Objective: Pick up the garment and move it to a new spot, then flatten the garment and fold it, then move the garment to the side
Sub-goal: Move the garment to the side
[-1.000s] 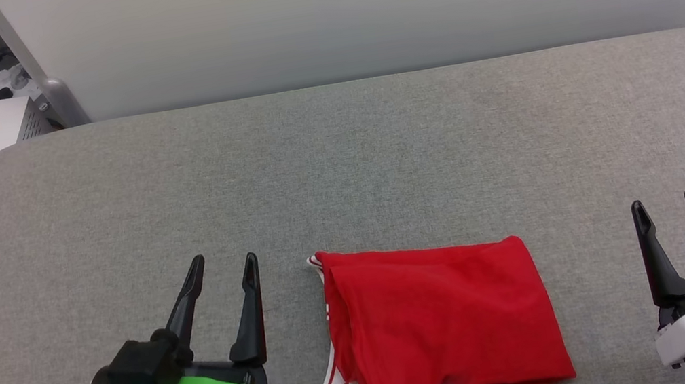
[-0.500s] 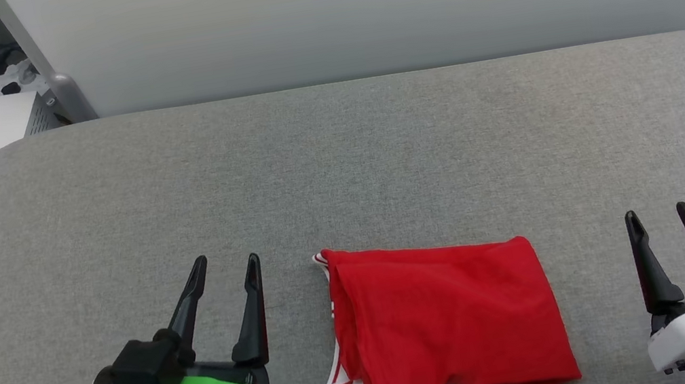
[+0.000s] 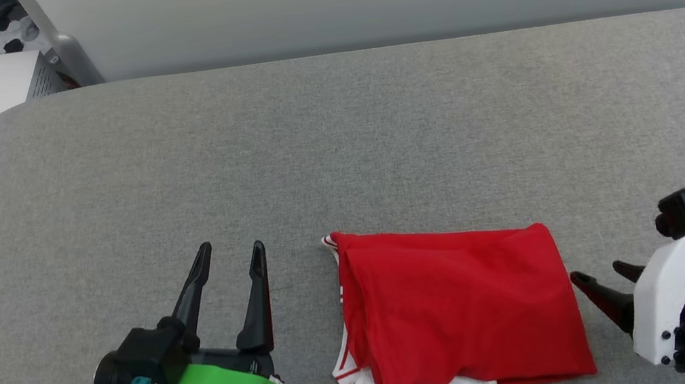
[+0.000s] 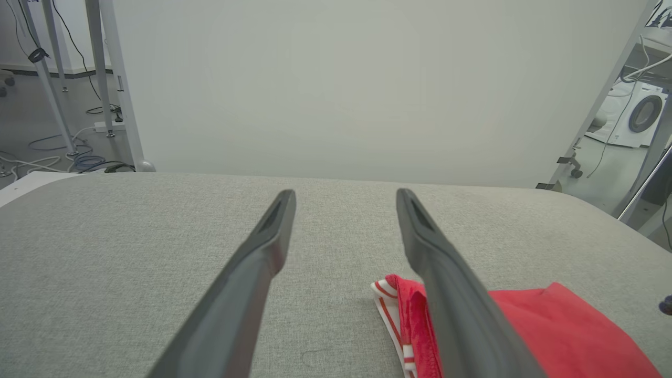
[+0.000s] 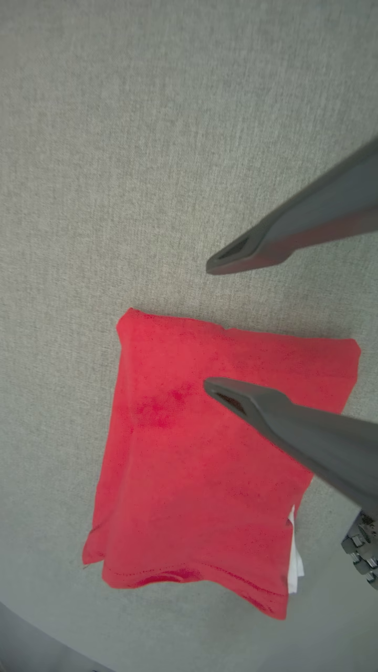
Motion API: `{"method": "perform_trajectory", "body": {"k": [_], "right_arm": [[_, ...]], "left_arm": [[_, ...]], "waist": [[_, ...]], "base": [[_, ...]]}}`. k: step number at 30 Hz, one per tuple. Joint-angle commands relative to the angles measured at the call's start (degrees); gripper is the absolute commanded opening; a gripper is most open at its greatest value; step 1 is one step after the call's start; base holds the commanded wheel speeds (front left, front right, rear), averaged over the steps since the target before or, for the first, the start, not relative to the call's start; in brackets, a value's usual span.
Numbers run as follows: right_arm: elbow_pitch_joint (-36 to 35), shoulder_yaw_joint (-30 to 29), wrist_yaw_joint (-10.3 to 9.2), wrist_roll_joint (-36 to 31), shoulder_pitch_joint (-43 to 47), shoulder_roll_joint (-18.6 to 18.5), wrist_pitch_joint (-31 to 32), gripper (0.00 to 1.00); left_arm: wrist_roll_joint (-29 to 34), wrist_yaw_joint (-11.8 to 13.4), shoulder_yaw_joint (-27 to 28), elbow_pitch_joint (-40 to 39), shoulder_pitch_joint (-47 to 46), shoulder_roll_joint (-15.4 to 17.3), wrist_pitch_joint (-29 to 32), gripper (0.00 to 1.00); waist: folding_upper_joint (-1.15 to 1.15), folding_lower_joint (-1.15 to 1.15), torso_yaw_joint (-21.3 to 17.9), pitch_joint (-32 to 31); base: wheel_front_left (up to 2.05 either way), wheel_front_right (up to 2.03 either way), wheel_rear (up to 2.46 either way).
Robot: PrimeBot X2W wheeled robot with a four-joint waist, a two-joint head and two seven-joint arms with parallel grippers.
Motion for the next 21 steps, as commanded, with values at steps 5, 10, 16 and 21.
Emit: {"method": "perform_trajectory", "body": {"k": [5, 10, 16, 21], "right_arm": [[-1.46, 0.36, -0.04, -1.85, -2.51, 0.74, 13.23, 1.0], [0.24, -0.56, -0.04, -3.75, -3.97, 3.75, 16.69, 1.0], [3.75, -0.7, -0.04, -5.86, -5.24, 6.01, 17.14, 1.0], [6.95, 0.49, -0.04, -7.02, -5.33, 6.54, 16.13, 1.0]], "left_arm": [[0.24, -0.17, -0.63, -0.35, -2.67, -0.01, -0.33, 1.0], [0.17, -0.17, -0.94, -0.31, -3.82, -0.2, -0.33, 1.0], [0.14, -0.17, -1.07, -0.25, -4.95, -0.42, -0.33, 1.0], [0.16, -0.17, -1.05, -0.19, -5.48, -0.52, -0.33, 1.0]], "waist": [[0.0, 0.0, 2.47, 3.21], [0.0, 0.0, 4.13, 5.18], [0.0, 0.0, 5.81, 7.02], [0.0, 0.0, 6.43, 7.72]], "base": [[0.0, 0.0, 0.0], [0.0, 0.0, 0.0], [0.0, 0.0, 0.0], [0.0, 0.0, 0.0]]}}
